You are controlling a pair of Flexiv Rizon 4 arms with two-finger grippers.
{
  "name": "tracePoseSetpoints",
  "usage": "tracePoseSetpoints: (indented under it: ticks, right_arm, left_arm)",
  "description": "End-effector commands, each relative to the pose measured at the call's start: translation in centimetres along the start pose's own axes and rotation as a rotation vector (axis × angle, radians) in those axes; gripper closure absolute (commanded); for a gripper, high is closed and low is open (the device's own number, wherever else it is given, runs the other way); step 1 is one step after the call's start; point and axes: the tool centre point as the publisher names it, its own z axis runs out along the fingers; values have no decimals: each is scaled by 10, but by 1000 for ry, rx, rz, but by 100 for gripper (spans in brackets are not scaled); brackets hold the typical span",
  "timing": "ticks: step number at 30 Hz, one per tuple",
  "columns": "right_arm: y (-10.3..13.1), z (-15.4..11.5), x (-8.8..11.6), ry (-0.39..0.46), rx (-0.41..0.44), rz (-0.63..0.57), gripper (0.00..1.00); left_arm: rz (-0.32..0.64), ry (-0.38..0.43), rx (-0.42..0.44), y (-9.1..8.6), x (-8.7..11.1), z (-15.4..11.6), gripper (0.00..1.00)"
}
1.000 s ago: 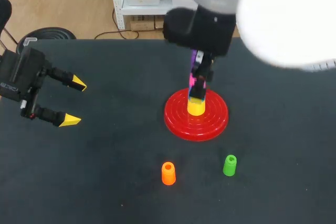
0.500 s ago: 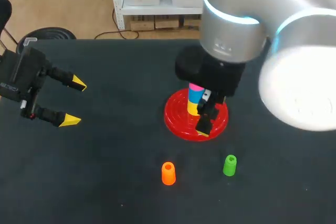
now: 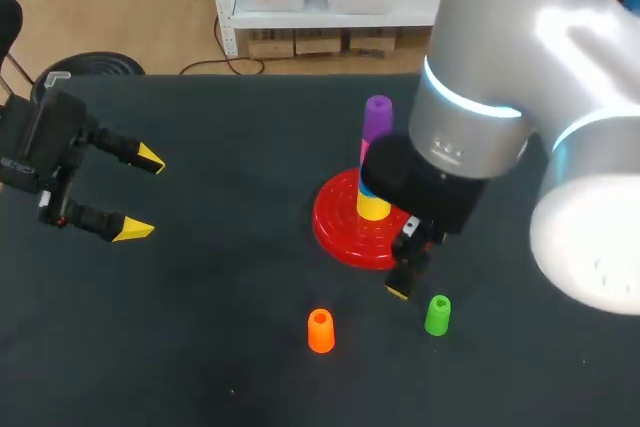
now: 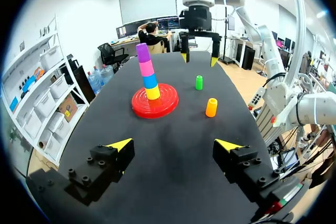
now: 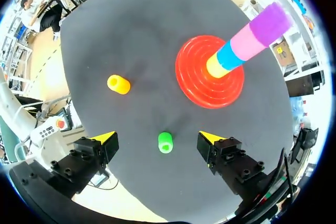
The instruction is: Pick up and stack the cylinders on the red base in this order: pink,purple,orange,green
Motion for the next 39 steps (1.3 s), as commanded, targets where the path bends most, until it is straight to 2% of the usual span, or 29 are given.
tracePoseSetpoints:
  ticks: [1,9,19,26,39]
  right_arm:
    - [-3,17,6,-13,15,14,0]
    - [-7,31,20,8,19,60,0]
    - [-10,31,18,9,25,57,0]
    - [-13,37,25,36,25,82,0]
    - [-25,43,36,30,31,147,0]
  left_arm:
    - [2,-2,-2,0,1,1,0]
    - [2,-2,-2,0,1,1,0]
    - [2,-2,-2,0,1,1,0]
    - [2,-2,-2,0,1,1,0]
    - [2,-2,-2,0,1,1,0]
